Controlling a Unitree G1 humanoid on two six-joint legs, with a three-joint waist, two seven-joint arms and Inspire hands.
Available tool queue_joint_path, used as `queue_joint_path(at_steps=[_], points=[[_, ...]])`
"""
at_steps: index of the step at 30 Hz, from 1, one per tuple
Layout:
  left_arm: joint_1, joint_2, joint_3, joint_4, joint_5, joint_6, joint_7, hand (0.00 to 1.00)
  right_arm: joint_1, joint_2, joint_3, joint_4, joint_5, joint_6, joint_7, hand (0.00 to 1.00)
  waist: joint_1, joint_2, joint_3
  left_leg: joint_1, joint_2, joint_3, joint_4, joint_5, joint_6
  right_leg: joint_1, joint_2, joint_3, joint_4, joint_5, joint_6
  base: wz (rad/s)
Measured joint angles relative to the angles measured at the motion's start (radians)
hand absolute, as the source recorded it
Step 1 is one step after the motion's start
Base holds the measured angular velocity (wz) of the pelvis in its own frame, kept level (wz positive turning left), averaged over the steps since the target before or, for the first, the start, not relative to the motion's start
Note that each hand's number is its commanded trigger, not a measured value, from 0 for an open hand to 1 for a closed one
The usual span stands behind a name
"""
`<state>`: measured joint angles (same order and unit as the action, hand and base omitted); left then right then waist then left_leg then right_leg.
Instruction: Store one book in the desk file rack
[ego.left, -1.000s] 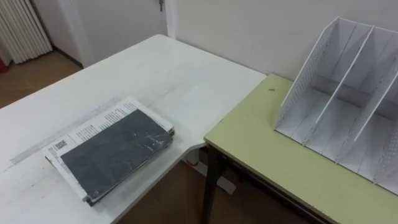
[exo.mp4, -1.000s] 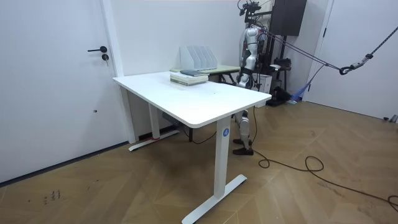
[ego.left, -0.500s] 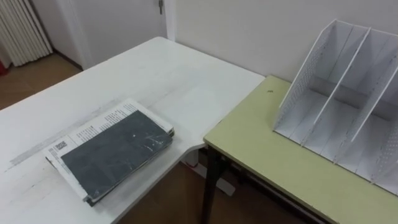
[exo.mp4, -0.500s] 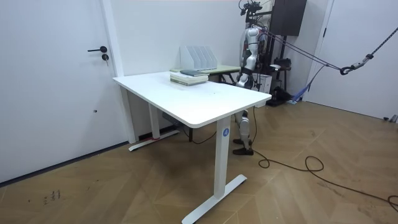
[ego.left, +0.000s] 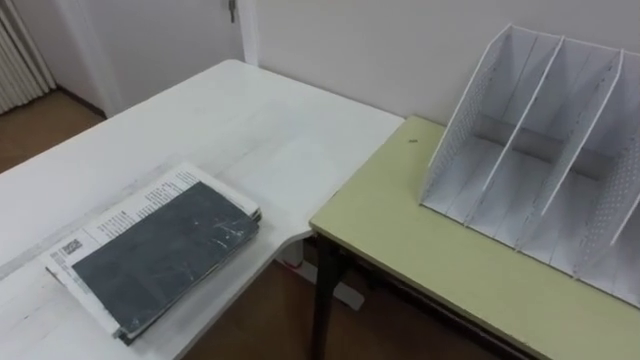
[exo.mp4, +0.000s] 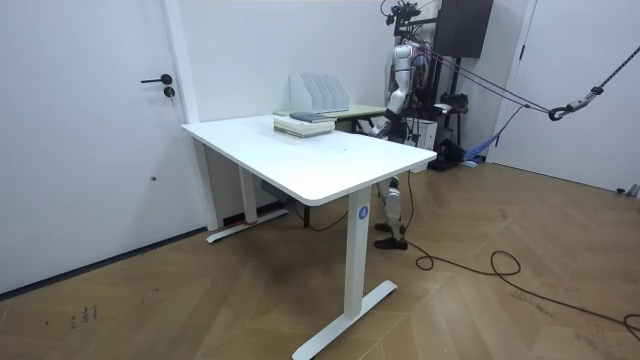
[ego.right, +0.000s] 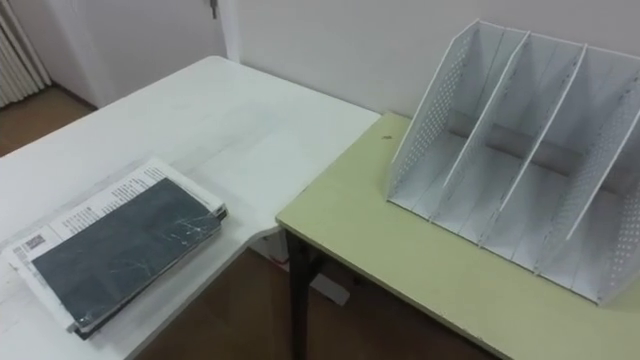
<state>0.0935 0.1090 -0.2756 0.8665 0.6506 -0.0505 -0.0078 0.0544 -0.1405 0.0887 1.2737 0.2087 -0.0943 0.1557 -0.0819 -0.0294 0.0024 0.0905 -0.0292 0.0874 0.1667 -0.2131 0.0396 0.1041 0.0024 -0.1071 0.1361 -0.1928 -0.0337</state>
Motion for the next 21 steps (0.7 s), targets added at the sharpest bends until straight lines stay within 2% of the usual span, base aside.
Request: queue_joint_path(at_steps=[2,7,8,9,13,16,18,21], points=[[-0.026,-0.005,-0.062,-0.027,0.065,-0.003,0.0,0.0,-0.003,0.0,0.008,-0.002,-0.004,-0.001,0.0,0.0,0.0,-0.002,0.0005,0.002,0.001,0.008,0.0,0.0,0.0,0.001,0.0,0.006,0.001,0.0,0.0,-0.08],[-0.034,0.0,-0.127,-0.087,0.102,-0.001,-0.004,0.0,-0.01,-0.001,0.028,-0.003,-0.006,-0.005,-0.001,0.0,-0.012,0.003,0.0032,0.001,0.002,0.016,0.0,0.0,0.0,-0.003,0.001,0.01,0.001,0.0,0.0,-0.03],[-0.028,0.006,-0.145,-0.134,0.111,0.0,-0.005,0.0,-0.016,-0.001,0.037,-0.004,-0.006,-0.005,-0.001,0.0,-0.02,-0.001,0.0088,0.0,0.002,0.016,0.0,0.0,0.0,-0.003,0.001,0.006,0.001,0.0,0.0,0.09],[-0.026,0.019,-0.16,-0.182,0.131,-0.001,-0.004,0.0,-0.023,-0.001,0.048,-0.005,-0.008,-0.005,0.0,0.0,-0.021,-0.001,0.0106,-0.002,0.002,0.016,0.0,0.0,0.0,-0.004,0.0,0.005,0.001,0.0,0.0,0.07],[-0.024,0.02,-0.167,-0.308,0.212,-0.002,0.0,0.0,-0.032,-0.001,0.047,-0.002,-0.025,-0.005,0.014,0.0,-0.021,0.0,0.0088,-0.012,0.002,0.016,0.0,0.0,0.0,-0.016,0.0,0.008,0.003,0.0,0.0,0.0],[-0.022,0.031,-0.178,-0.411,0.257,-0.002,0.008,0.0,-0.032,-0.001,0.047,-0.003,-0.022,-0.004,0.024,0.0,-0.024,0.006,0.0035,-0.014,0.002,0.012,0.0,0.0,0.0,-0.016,0.001,0.007,0.004,0.0,0.0,0.0],[-0.018,0.043,-0.183,-0.486,0.258,-0.002,0.03,0.0,-0.032,-0.001,0.048,-0.004,-0.02,-0.003,0.024,0.0,-0.024,0.006,0.0026,-0.016,0.002,0.006,0.0,0.0,0.0,-0.015,0.001,0.001,0.006,0.0,0.0,0.05],[-0.018,0.05,-0.181,-0.532,0.269,-0.003,0.069,0.0,-0.032,-0.002,0.049,-0.003,-0.019,-0.001,0.025,0.0,-0.023,0.008,0.0013,-0.016,0.003,0.004,0.001,0.0,0.0,-0.015,0.001,-0.006,0.008,0.001,-0.001,0.02]])
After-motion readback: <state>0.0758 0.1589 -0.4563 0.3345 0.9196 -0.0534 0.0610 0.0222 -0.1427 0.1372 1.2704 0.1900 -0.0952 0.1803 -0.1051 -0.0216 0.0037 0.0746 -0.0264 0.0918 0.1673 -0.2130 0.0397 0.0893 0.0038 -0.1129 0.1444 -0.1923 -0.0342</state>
